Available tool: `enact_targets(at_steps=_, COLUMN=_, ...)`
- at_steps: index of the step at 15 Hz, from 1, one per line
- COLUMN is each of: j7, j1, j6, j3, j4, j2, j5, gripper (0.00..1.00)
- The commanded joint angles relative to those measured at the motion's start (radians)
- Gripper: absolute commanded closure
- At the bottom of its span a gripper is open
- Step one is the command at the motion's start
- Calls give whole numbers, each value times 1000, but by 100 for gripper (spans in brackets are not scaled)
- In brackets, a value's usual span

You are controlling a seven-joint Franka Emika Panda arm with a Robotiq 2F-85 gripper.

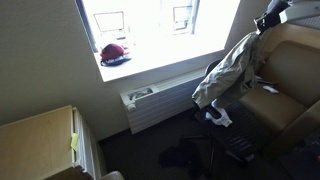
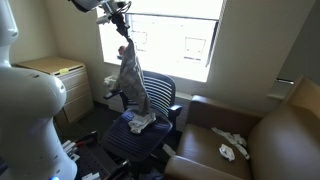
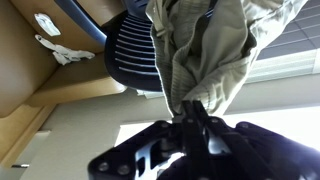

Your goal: Remove the clothing from the armrest of the chair and place it on the sofa

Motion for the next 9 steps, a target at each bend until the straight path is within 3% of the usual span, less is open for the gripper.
enact_targets(at_steps=1, j7=102, j1=-85, j6=-27, j3=60, j4=-8, j2=2, j5=-120, gripper=99)
enact_targets(at_steps=4, j7=179, j1=-187, j6=-5, j3=35, j4=-88, j2=-81, j5=-247, gripper=99)
enact_targets(at_steps=9, j7=281, j1=-373, j6=-19, j3=-11, j4=-118, j2=-182, j5=-411, gripper=99)
